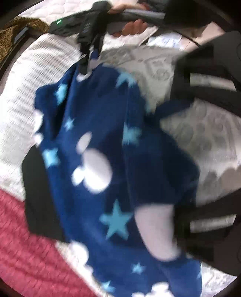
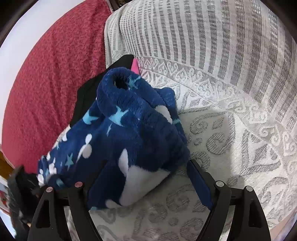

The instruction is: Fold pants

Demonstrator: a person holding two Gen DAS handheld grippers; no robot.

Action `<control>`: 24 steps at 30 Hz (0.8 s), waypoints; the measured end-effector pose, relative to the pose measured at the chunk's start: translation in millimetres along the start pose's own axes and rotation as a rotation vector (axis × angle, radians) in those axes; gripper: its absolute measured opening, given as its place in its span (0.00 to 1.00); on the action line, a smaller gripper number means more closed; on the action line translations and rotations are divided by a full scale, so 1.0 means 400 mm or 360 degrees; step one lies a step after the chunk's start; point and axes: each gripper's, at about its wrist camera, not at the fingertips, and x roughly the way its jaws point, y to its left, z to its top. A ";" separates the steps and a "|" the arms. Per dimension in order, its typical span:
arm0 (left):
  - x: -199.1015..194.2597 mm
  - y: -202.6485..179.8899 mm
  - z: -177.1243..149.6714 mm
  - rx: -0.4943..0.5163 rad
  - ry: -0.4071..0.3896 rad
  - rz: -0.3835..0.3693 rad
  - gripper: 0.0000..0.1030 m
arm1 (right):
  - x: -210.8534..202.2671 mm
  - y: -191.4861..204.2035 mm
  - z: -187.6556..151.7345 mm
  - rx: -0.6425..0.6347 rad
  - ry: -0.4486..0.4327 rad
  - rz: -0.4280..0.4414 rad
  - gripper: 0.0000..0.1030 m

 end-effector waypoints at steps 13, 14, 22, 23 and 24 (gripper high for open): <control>-0.149 -0.067 -0.075 -0.0020 -0.0104 -0.0045 0.17 | -0.088 0.015 0.024 0.0195 -0.0134 0.0037 0.19; -0.163 -0.087 -0.083 -0.0001 -0.0111 -0.0065 0.17 | -0.129 0.018 0.010 0.0150 -0.0152 0.0013 0.19; -0.122 -0.209 -0.196 0.0139 0.0067 -0.0015 0.19 | -0.211 -0.097 -0.146 0.0114 0.0124 -0.0304 0.51; -0.120 -0.206 -0.194 0.0124 0.0066 -0.0016 0.19 | -0.230 -0.117 -0.155 0.0174 0.0104 -0.0252 0.55; -0.121 -0.205 -0.195 0.0118 0.0060 -0.0013 0.19 | -0.248 -0.125 -0.152 0.0211 0.0071 -0.0220 0.55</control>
